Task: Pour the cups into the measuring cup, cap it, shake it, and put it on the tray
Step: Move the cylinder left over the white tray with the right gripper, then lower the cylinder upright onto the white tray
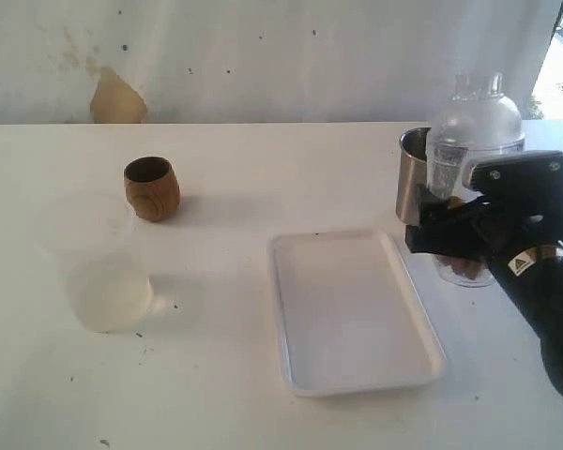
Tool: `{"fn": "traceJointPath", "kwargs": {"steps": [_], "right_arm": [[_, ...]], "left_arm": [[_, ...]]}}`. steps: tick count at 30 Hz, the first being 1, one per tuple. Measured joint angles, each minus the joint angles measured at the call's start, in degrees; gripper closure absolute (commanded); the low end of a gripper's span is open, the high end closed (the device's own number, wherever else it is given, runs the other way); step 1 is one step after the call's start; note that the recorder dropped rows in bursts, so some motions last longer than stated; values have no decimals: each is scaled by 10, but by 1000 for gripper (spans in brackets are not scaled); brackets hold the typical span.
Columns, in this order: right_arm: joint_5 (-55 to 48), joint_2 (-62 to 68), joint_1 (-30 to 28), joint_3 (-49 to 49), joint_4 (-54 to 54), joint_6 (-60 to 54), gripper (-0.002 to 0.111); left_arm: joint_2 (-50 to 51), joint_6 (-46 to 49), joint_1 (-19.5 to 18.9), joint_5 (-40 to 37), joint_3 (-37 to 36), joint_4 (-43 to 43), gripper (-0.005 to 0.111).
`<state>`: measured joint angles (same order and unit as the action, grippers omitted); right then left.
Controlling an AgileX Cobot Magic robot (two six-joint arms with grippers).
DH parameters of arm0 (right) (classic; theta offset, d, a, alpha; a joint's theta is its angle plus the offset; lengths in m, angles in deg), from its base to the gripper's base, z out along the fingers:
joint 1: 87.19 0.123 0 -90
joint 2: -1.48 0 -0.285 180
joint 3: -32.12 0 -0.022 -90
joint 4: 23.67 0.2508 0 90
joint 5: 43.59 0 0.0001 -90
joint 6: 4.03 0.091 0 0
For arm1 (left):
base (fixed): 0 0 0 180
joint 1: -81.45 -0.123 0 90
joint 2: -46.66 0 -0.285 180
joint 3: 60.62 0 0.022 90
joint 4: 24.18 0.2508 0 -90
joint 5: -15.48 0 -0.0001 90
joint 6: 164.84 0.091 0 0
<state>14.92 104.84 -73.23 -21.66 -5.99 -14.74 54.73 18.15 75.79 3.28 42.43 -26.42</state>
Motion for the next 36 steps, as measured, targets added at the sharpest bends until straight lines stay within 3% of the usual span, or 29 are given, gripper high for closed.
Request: {"fn": "traceJointPath", "kwargs": {"steps": [10,29,36], "right_arm": [[84,95,-51,0,3,113,108],[93,132,-52,15,-12,88,108],[95,161,-56,70,-181,44,108]], "left_arm": [[0,0,0,0,0,0,107],[0,0,0,0,0,0,107],[0,0,0,0,0,0,107]]}}
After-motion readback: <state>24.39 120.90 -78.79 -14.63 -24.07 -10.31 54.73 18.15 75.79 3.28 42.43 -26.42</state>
